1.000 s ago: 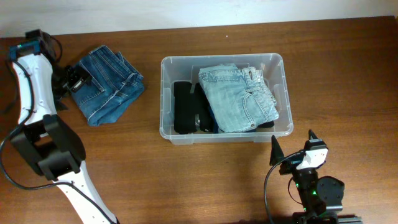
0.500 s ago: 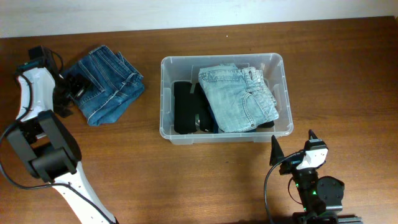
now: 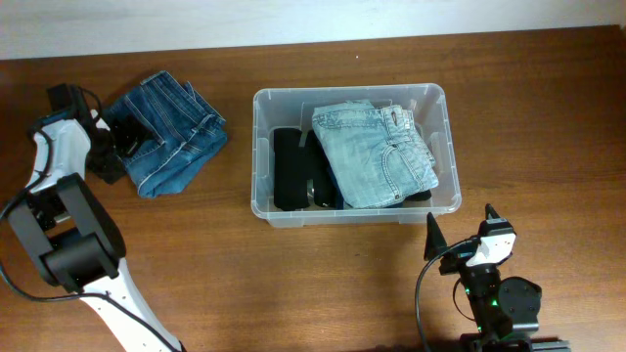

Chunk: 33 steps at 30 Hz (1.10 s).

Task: Pack container
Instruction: 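Close the left gripper on the dark blue jeans edge, then lift the dark blue jeans and carry them right over the bin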

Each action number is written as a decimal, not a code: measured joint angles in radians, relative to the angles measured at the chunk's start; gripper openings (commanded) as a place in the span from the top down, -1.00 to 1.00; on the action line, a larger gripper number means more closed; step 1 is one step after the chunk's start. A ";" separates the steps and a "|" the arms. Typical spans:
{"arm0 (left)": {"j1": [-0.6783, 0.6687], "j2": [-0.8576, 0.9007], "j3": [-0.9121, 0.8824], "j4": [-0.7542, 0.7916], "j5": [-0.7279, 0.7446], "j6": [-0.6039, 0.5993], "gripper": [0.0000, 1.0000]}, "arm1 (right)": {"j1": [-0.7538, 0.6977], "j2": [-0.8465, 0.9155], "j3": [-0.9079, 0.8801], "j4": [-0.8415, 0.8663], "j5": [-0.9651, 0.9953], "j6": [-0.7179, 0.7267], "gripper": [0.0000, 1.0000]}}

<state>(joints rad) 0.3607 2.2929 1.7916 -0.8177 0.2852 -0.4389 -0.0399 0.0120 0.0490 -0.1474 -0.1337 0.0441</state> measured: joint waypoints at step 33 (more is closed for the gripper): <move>-0.016 -0.084 -0.002 -0.099 0.069 0.085 0.98 | 0.000 0.000 0.000 0.000 0.000 0.000 -0.97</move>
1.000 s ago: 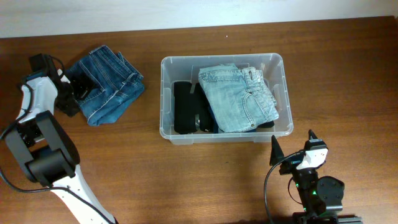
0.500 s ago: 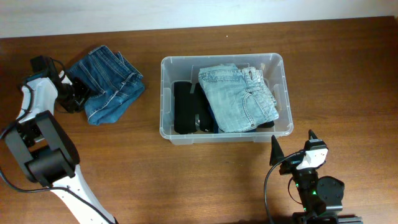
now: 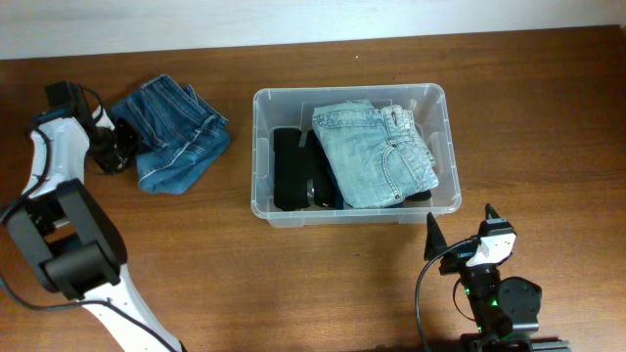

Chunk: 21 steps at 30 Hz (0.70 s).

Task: Pack container
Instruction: 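Lift the dark blue jeans and carry them right over the bin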

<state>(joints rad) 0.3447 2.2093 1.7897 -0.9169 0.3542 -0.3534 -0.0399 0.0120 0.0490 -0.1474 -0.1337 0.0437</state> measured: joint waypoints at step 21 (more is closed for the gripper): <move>-0.249 -0.657 0.008 -0.067 0.004 0.041 0.97 | 0.000 0.000 0.000 0.000 0.000 0.000 -0.96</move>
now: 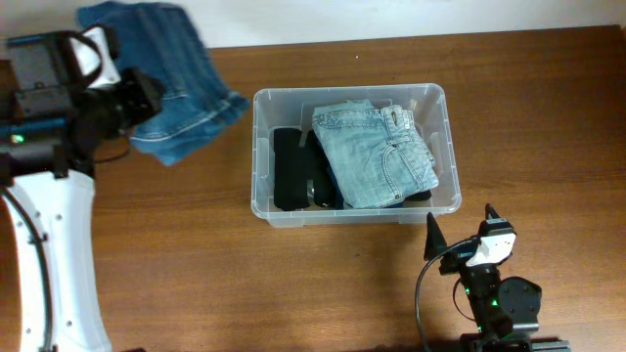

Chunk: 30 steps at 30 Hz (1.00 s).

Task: Pack container
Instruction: 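Lift the dark blue jeans and carry them right over the bin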

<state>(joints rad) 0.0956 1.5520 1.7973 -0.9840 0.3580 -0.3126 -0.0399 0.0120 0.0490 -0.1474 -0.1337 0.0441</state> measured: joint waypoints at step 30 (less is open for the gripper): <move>-0.582 0.121 0.000 0.057 0.139 -0.135 0.92 | 0.000 0.000 0.000 0.000 0.000 0.000 -0.97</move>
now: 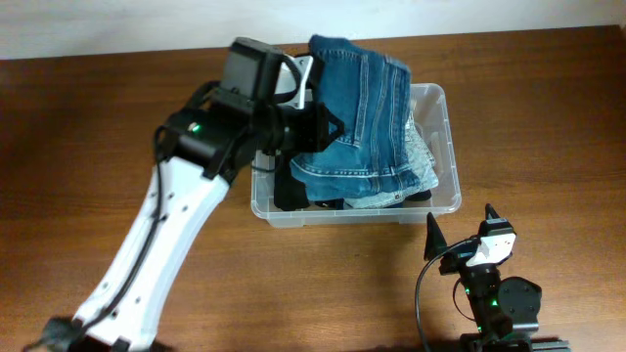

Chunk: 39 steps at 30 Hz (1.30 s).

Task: Pack container
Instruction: 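Lift the dark blue jeans and carry them right over the bin, then lower the dark blue jeans into the bin beside the light jeans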

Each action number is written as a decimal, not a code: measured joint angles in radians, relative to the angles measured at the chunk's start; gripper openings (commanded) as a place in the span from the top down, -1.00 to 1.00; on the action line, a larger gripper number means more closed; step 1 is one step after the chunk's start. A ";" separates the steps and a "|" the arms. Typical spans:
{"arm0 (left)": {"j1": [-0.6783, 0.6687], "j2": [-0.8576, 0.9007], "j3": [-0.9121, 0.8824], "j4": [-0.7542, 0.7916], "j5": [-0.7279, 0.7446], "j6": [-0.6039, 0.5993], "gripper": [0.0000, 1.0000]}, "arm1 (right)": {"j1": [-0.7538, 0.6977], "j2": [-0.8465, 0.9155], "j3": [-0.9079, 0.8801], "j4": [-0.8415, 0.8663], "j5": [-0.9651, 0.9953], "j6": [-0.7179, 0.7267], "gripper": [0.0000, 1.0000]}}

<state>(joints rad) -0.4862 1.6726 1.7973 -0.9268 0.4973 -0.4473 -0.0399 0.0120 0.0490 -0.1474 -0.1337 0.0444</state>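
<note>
A folded pair of dark blue jeans (357, 117) hangs above the clear plastic container (442, 108), with my left gripper (315, 127) shut on its left edge. Inside the bin, a strip of the light blue jeans (428, 156) and some black clothing (286, 181) show beneath it. My right gripper (460, 235) rests near the front edge of the table, right of centre, its fingers apart and holding nothing.
The left arm (166, 235) stretches diagonally from the bottom left across the wooden table (548, 147) to the bin. The right arm's base (499, 303) sits at the bottom right.
My left gripper has moved from the far left of the table to above the bin, still holding the dark jeans. The right arm has not moved.
The dark jeans lay folded on the table left of the bin, with my left gripper at their left edge. Then the gripper held them lifted at the far left. Now they hang over the bin, above the light jeans.
</note>
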 measured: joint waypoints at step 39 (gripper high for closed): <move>0.006 0.170 0.019 -0.091 -0.612 -0.008 -0.98 | 0.000 0.000 0.000 0.000 0.000 0.000 -0.97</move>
<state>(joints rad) -0.4797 1.8423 1.8160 -1.0176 -0.1143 -0.4549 -0.0399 0.0120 0.0490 -0.1474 -0.1337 0.0441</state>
